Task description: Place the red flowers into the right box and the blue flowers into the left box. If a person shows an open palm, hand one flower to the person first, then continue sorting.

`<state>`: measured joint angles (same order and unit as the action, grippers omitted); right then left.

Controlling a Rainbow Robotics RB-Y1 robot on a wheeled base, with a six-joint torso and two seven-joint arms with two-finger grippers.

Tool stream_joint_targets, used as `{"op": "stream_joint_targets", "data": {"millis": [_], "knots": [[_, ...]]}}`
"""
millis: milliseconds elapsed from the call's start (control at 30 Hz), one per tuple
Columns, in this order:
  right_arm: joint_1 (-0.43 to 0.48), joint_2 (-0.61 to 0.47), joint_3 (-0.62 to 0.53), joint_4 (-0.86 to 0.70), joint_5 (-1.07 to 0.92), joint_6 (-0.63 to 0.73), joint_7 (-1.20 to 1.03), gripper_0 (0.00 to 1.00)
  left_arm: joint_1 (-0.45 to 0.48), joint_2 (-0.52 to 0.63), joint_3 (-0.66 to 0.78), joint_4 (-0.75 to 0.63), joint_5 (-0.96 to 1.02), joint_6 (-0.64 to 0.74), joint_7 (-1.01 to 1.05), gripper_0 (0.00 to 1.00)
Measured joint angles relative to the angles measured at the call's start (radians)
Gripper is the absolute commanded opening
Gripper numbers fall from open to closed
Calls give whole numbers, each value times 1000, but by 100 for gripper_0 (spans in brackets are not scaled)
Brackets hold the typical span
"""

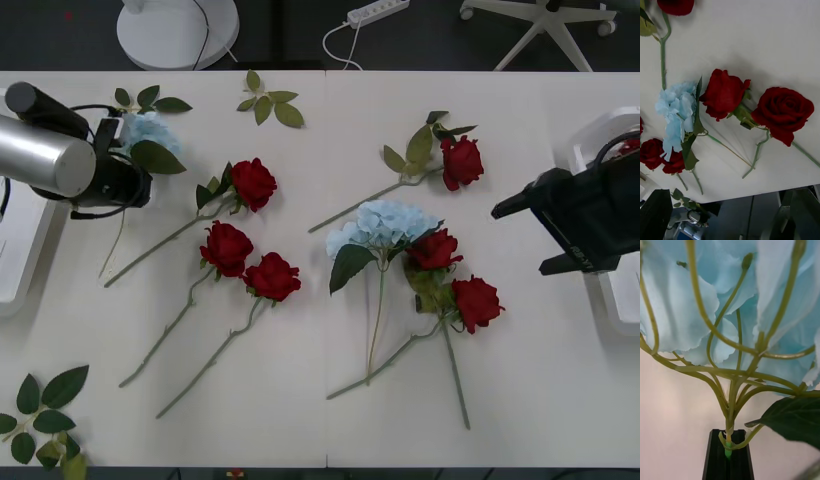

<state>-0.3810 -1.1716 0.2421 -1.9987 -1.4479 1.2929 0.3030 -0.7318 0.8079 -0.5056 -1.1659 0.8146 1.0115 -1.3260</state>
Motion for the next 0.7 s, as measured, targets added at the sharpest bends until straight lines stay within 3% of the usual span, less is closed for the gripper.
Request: {"op": "stream_joint_targets", "data": {"millis": [167, 367, 533, 700], "knots": [[0, -4, 78, -103, 106, -34, -96, 92, 0, 115, 145, -154, 3, 232, 0, 0], [0, -3, 198, -161, 240, -66, -249, 93, 1, 250, 290, -197, -3, 396, 0, 0], [0, -1, 290, -189, 390, -68, -295, 93, 35, 319, 323, -197, -114, 395, -8, 0], [-26, 13, 441, -196, 524, -85, -321, 92, 146, 342, 330, -198, -214, 246, -49, 0]]}}
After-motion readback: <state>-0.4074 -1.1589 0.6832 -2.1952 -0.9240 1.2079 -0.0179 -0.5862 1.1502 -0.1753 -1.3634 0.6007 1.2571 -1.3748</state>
